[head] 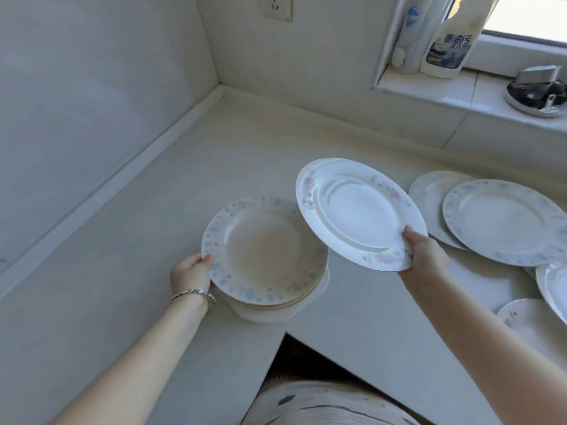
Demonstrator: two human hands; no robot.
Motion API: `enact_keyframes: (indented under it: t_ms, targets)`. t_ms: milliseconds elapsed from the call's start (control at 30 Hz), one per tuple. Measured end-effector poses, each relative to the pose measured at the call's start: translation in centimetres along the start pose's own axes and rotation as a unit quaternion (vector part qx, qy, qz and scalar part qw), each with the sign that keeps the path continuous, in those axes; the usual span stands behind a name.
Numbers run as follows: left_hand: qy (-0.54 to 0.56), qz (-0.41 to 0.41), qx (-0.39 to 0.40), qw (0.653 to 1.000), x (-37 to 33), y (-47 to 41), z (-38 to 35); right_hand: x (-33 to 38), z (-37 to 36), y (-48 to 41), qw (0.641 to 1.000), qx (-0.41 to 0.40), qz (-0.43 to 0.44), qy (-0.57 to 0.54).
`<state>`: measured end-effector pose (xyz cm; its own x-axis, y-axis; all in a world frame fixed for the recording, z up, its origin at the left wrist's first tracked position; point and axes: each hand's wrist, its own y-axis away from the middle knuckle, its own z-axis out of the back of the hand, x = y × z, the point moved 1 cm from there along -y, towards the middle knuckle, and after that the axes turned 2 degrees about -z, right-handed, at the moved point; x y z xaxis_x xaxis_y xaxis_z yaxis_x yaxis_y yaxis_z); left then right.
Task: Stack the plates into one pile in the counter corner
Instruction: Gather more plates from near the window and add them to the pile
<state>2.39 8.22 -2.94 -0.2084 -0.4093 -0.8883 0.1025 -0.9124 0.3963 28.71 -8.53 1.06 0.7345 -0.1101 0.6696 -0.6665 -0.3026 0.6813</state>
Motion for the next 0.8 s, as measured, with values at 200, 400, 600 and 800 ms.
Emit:
enact_keyframes:
  t_ms: [200, 400, 600, 800]
  targets:
    - [-0.123, -0.007, 0.052, 0.991, 1.1, -1.2, 0.6, -0.7, -0.4, 0.0, 1.0, -0.004, -0.003, 0.02]
    - [-0.365, -0.119, 0.09, 0.919, 0.1, -1.7, 1.1, -1.4, 0.0, -0.3, 0.999, -0.025, -0.02, 0.036]
    - [-0.459, -0.171, 0.082, 0.868, 0.7, -1.9, 1.5, -1.5, 0.7, -1.4, 0.998, -0.023, -0.027, 0.049]
    - [-0.318, -0.116, 0.085, 0.937, 1.7, -1.0, -1.1, -1.4, 0.8, -1.8, 0.996, -0.036, -0.009, 0.083]
